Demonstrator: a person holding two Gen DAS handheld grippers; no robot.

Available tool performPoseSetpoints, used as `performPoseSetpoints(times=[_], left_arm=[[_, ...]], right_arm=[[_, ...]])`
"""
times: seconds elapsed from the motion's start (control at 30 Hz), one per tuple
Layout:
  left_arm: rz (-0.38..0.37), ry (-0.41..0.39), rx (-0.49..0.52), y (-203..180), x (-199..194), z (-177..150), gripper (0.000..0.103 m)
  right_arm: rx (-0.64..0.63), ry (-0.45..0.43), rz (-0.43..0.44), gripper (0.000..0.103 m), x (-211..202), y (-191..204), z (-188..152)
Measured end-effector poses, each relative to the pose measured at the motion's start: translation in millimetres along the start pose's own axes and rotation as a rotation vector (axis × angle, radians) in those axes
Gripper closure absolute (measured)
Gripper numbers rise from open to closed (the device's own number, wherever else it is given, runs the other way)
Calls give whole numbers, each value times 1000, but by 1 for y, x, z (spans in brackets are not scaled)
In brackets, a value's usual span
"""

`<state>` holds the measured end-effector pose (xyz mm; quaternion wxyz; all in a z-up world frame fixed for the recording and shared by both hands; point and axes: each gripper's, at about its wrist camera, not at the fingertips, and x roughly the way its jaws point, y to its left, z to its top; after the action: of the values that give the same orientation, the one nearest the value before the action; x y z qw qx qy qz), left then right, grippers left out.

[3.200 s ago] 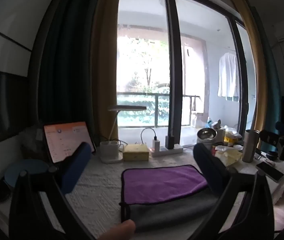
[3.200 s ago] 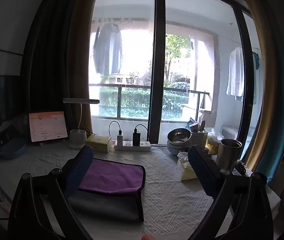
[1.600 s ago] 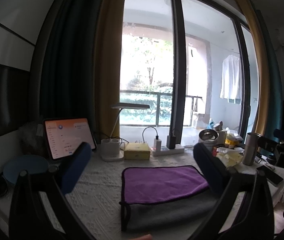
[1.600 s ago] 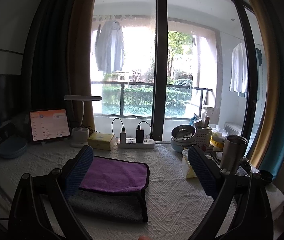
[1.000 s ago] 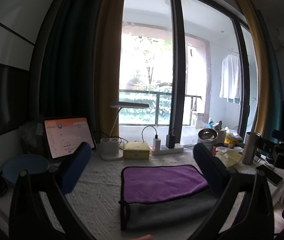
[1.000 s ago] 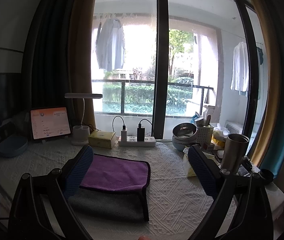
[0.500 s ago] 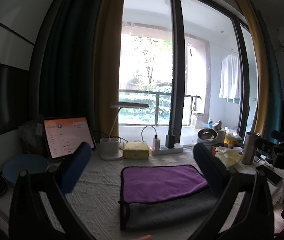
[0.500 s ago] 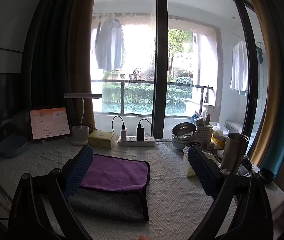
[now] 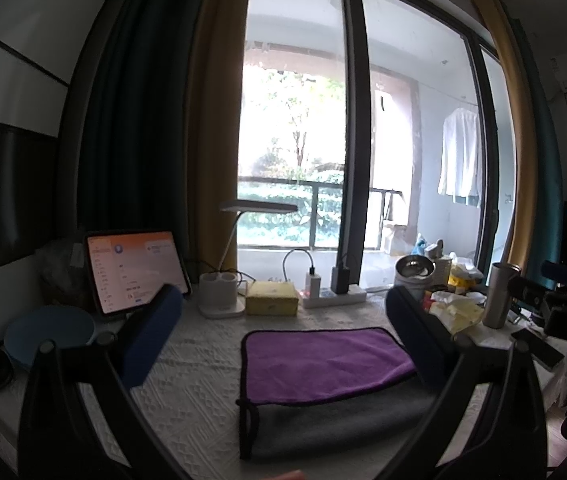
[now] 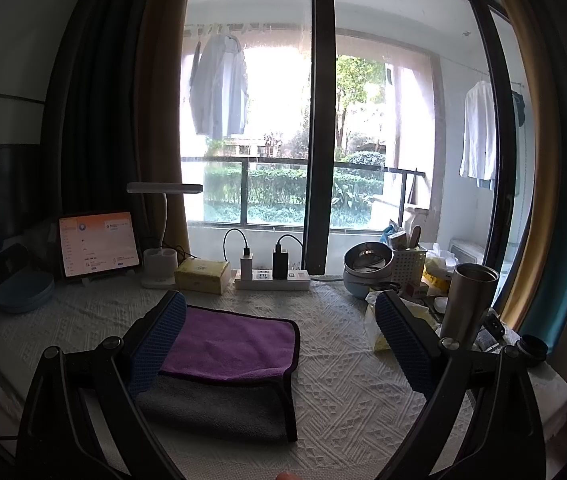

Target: Fold towel

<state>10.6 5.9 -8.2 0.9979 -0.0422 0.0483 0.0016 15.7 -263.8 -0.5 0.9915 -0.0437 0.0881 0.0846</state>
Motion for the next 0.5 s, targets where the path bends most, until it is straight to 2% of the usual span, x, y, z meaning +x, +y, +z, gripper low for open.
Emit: performPoseSetpoints(times=[0.17, 0.5], left_arm=[[2, 22, 0, 1, 7, -4, 0], [14, 117, -9, 5, 39, -24, 0]], right_arm=[[3, 16, 3, 5, 4, -2, -4], [3, 79, 7, 5, 32, -6, -14]])
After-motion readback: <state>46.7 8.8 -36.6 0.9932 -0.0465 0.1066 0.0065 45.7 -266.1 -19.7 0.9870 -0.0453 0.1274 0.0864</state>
